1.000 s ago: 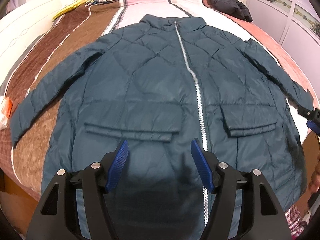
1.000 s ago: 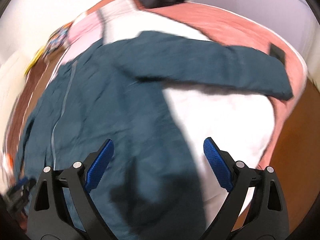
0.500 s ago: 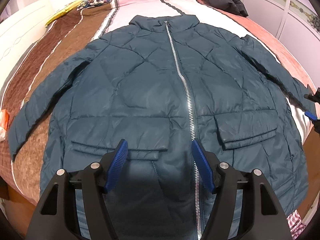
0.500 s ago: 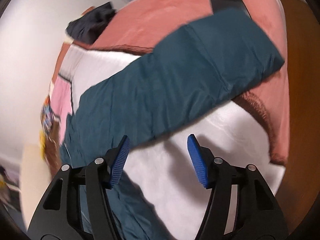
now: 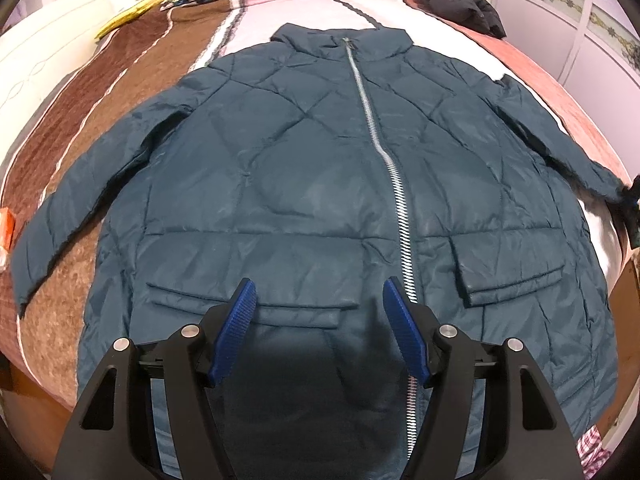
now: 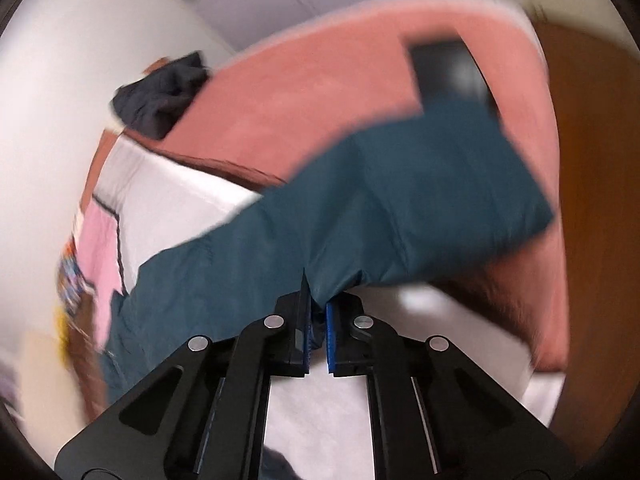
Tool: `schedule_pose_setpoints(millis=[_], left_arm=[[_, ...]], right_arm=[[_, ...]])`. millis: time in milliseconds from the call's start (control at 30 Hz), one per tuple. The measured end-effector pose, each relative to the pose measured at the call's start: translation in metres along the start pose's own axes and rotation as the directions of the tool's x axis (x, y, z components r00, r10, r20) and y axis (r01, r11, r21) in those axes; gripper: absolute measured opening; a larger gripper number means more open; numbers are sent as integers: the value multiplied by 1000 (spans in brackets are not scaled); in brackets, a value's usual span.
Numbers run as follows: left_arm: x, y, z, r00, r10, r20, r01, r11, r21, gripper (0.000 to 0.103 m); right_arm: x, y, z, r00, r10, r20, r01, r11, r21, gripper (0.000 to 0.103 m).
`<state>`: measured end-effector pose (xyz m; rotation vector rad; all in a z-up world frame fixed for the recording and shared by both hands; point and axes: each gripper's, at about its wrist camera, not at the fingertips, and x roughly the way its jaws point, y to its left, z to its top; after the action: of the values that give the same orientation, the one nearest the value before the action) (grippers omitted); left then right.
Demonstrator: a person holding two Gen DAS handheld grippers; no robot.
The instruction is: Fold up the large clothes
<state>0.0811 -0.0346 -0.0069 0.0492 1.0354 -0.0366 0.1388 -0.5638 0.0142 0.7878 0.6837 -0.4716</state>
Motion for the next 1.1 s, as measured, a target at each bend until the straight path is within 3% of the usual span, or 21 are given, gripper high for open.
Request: schedule_pose_setpoints(millis=[133,267,367,500,600,700,767,800,900,1000,1100], left_arm=[[1,16,3,1000,1,14,-1,999,-38,65],[-1,33,7,999,9,39,-6,997,-75,65],[-3,48,10,998,15,55,-8,994,-109,65],[-6,71,10,997,27,77,-14,987,-160,65],[-8,87,10,996,36,87,-19,982,-190,65],[-8,101,9,994,52,91,-32,977,-212,65],[-7,108,8,994,56,92,-34,974,-225,65],[-7,112,8,994,56,92,-33,972,-233,65],[-5,119,8,994,56,97,-31,970,-241,65],[-1,121,12,994,54,96,-29,970,-241,65],[-2,115,20,993,40,113,-13,974,-226,65]], right_arm=[[-37,72,1,990,85,111,-56,969,-240,6],[-70,160,-32,961,254,110,-169,853,-493,6],[-80,220,-77,935,352,40,-249,734,-632,6],[-69,288,-150,898,422,-121,-372,585,-721,6],[-53,322,-213,881,411,-236,-429,479,-766,6],[-27,342,-268,882,333,-334,-455,417,-787,10],[-2,344,-294,877,243,-415,-480,407,-777,21],[13,345,-296,867,218,-448,-498,412,-763,33],[29,334,-300,831,188,-524,-548,440,-711,47],[28,324,-288,793,201,-575,-591,480,-648,52],[20,302,-267,742,233,-628,-638,532,-556,56]])
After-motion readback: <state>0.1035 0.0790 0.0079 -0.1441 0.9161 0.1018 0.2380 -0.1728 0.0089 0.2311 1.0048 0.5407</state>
